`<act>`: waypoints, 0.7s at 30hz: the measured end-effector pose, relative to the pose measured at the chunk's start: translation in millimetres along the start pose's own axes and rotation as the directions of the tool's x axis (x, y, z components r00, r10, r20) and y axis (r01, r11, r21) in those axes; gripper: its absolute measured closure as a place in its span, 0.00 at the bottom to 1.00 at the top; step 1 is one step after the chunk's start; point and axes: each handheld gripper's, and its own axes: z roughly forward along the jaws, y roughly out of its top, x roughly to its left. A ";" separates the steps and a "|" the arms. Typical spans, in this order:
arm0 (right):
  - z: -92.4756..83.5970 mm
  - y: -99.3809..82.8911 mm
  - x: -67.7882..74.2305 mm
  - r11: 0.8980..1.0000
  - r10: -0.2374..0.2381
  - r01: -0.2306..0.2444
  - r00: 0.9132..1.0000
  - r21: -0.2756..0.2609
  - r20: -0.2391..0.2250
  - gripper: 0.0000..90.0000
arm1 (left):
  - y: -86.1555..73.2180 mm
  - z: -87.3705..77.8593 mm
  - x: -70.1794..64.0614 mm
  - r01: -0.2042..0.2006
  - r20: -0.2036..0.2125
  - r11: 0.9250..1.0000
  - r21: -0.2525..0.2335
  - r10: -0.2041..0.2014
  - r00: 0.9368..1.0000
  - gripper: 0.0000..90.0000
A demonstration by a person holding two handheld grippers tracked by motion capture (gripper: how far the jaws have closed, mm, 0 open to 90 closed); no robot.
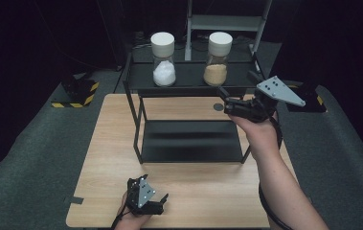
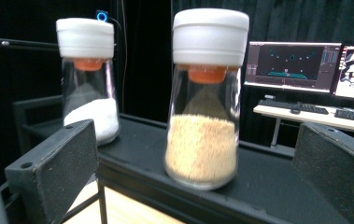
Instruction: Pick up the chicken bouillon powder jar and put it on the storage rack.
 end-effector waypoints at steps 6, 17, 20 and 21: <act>-14.8 -13.4 1.8 1.000 -0.018 0.018 1.000 0.010 -0.007 0.00 | 0.3 -0.1 -0.3 -0.004 -0.001 1.000 0.002 0.004 1.000 0.01; -42.1 -55.0 2.4 0.997 -0.016 0.016 1.000 0.073 0.003 0.00 | 0.9 0.1 -0.9 -0.006 -0.003 1.000 0.006 0.006 1.000 0.01; -47.0 -64.2 1.4 0.996 -0.015 0.015 1.000 0.089 0.005 0.00 | 1.0 0.2 -1.2 -0.006 -0.004 1.000 0.006 0.006 1.000 0.01; -49.1 -68.0 1.1 0.995 -0.015 0.015 1.000 0.094 0.006 0.00 | 1.1 0.2 -1.2 -0.007 -0.003 1.000 0.006 0.007 1.000 0.01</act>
